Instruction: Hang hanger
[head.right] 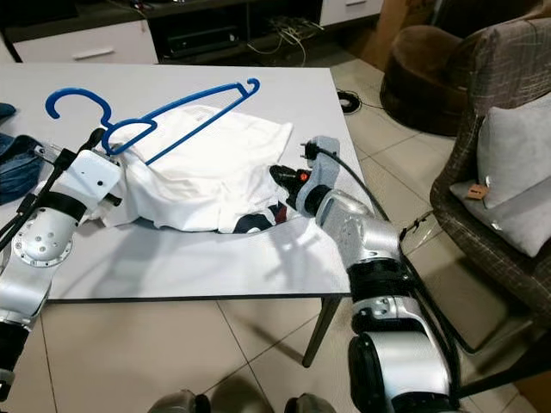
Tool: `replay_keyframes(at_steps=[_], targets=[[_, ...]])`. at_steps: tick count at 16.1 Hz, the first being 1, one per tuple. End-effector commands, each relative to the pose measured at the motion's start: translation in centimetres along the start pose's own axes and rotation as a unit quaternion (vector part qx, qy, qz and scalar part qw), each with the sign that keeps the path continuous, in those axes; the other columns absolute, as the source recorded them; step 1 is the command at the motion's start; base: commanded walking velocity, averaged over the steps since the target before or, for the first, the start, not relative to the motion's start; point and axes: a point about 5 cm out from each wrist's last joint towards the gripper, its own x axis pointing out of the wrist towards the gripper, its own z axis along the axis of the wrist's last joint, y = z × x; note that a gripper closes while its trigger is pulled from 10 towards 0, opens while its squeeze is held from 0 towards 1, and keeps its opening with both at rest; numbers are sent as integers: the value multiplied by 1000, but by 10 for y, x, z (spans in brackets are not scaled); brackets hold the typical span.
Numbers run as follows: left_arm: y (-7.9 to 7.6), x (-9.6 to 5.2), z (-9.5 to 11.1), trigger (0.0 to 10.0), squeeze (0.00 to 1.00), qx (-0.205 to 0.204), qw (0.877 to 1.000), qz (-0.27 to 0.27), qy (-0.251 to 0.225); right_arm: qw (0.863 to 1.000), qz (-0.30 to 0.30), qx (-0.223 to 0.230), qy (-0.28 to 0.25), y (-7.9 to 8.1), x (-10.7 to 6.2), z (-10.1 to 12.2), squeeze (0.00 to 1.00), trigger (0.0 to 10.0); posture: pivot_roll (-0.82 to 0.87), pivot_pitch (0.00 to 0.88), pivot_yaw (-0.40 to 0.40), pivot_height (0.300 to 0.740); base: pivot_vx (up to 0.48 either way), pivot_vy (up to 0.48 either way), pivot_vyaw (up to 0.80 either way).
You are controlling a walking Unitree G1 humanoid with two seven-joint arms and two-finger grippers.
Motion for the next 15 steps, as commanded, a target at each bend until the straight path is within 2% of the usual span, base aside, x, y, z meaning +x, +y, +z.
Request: replay_keyframes(at_steps=[1, 4, 5, 7, 9, 10, 12, 15], targets=[[3, 0, 0, 10000, 0, 5, 1000, 2, 0, 1000, 6, -10, 2, -1, -5, 3, 0, 0, -29, 34, 7, 740, 0, 0, 0], [4, -1, 0, 10000, 0, 4, 1000, 5, -1, 1000, -8, -9, -13, -13, -19, 15, 0, 0, -34, 44, 4, 740, 0, 0, 0], [2, -2, 1, 10000, 0, 4, 1000, 0, -4, 999, -21, -6, -33, -17, -23, 24, 0, 0, -35, 48, 8, 740, 0, 0, 0], [-1, -3, 4, 10000, 0, 7, 1000, -23, -21, 991, -60, 0, -118, -24, -32, 61, 0, 0, -41, 52, 21, 740, 0, 0, 0], [0, 0, 7, 10000, 0, 10, 999, -27, -32, 982, -74, -13, -172, -24, -38, 87, 0, 0, -41, 52, 21, 740, 0, 0, 0], [0, 0, 8, 10000, 0, 10, 999, -28, -33, 981, -76, -15, -180, -23, -39, 91, 0, 0, -41, 52, 21, 740, 0, 0, 0], [-3, -3, 10, 10000, 0, 12, 998, -48, -46, 971, -78, -20, -226, -21, -45, 113, 0, 0, -31, 45, 20, 740, 0, 0, 0], [-3, -5, 8, 10000, 0, 22, 997, -58, -46, 966, -86, -37, -242, -22, -48, 121, 0, 0, -28, 45, 17, 740, 0, 0, 0]])
